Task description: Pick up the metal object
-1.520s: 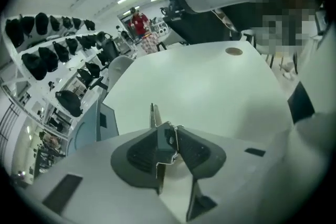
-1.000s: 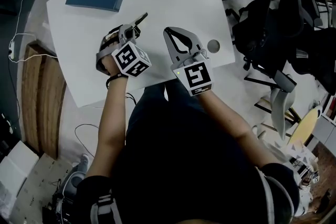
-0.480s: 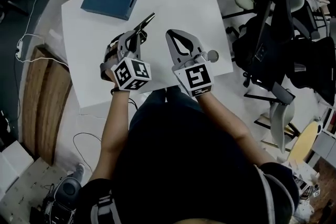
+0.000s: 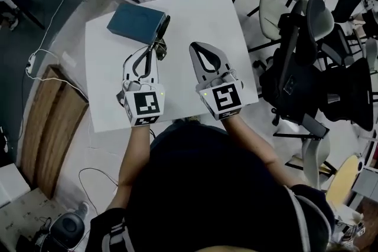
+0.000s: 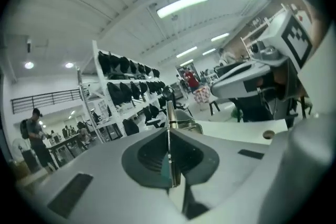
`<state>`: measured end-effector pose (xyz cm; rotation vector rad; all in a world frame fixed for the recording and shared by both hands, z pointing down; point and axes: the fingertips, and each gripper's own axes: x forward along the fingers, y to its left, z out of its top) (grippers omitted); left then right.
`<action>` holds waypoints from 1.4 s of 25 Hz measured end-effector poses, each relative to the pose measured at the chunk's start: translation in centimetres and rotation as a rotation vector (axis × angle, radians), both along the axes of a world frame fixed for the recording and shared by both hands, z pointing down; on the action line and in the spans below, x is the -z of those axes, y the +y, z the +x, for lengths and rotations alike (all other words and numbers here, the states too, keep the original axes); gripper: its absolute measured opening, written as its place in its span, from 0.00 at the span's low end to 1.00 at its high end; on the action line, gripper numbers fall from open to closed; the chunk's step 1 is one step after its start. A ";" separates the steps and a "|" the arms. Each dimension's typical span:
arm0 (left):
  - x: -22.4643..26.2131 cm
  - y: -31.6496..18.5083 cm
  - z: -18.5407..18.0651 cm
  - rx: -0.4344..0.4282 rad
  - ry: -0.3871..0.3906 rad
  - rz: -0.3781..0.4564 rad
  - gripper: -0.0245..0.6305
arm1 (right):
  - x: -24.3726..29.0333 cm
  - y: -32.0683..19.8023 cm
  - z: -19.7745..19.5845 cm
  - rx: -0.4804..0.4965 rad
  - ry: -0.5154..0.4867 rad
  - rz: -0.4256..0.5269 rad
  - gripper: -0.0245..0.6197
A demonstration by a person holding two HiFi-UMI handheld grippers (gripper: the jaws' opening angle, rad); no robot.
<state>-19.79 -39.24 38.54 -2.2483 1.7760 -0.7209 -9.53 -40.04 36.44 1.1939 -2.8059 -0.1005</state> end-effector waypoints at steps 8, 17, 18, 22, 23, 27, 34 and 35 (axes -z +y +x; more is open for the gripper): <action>9.4 1.2 -3.1 0.089 0.283 0.227 0.08 | 8.0 -0.2 -0.5 -0.006 -0.073 0.114 0.08; 15.6 2.7 -3.7 0.086 0.398 0.356 0.08 | 13.8 0.5 -0.2 -0.012 -0.098 0.214 0.08; 15.8 2.9 -3.7 0.087 0.399 0.362 0.08 | 14.0 0.6 -0.2 -0.013 -0.097 0.218 0.08; 16.3 3.2 -3.6 0.087 0.385 0.372 0.08 | 14.3 0.8 0.0 -0.019 -0.101 0.216 0.08; 16.3 3.2 -3.5 0.086 0.380 0.374 0.08 | 14.3 0.8 0.0 -0.021 -0.101 0.215 0.08; 16.3 3.1 -3.4 0.082 0.371 0.372 0.08 | 14.3 0.8 0.0 -0.024 -0.085 0.227 0.08; 16.0 3.4 -3.3 0.079 0.368 0.364 0.08 | 13.9 1.0 0.1 -0.021 -0.077 0.221 0.08; 16.0 3.5 -3.4 0.080 0.365 0.363 0.08 | 13.9 1.1 0.1 -0.022 -0.077 0.220 0.08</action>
